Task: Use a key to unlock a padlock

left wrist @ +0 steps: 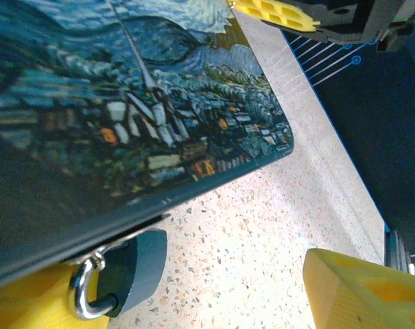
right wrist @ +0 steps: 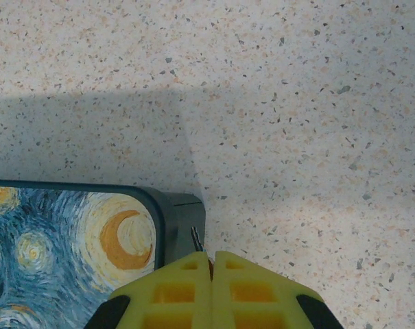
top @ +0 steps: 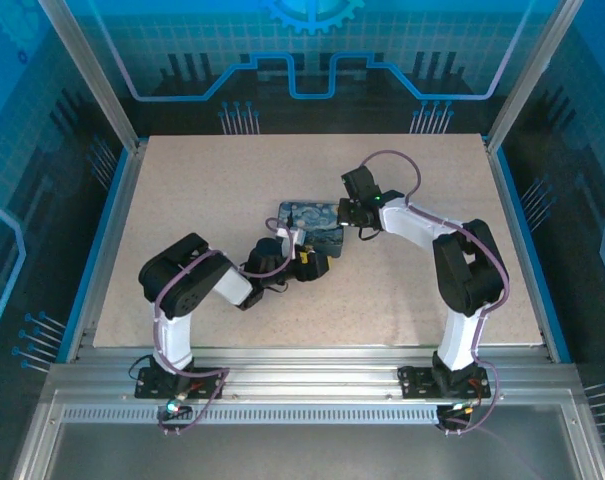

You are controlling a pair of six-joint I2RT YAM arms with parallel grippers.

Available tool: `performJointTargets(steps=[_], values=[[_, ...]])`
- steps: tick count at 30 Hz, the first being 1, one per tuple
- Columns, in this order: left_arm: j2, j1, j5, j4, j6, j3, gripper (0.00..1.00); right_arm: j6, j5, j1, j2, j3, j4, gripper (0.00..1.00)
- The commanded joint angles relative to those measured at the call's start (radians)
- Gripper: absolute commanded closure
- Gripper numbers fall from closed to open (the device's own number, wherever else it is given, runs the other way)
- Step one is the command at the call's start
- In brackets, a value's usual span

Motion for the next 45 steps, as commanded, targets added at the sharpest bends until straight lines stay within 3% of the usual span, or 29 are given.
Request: performJointTargets(steps=[1,7,13,17,22,27,45], values=[[0.037,-0.01,0.038,0.104,-0.021,-0.005,0.27,0.015,-0.03,0.02,-0.019,-0.019,-0.011,1.0],[0.039,-0.001,0.016,0.106,-0.053,-0.026,0.27,0.016,-0.031,0.02,-0.021,-0.017,-0.012,1.0],[0.057,0.034,0.024,0.229,-0.116,-0.072,0.43,0.017,-0.029,0.019,-0.023,-0.019,-0.016,1.0],[0.064,0.043,0.03,0.273,-0.125,-0.094,0.39,0.018,-0.03,0.019,-0.02,-0.019,-0.015,1.0],[0.055,0.042,0.042,0.2,-0.111,-0.068,0.42,0.019,-0.03,0.021,-0.019,-0.01,-0.018,1.0],[0.039,0.044,0.038,0.093,-0.086,-0.056,0.53,0.02,-0.029,0.021,-0.018,-0.003,-0.022,1.0],[-0.018,0.073,0.033,-0.057,-0.04,-0.059,0.86,0.021,-0.027,0.021,-0.025,-0.017,-0.011,1.0]])
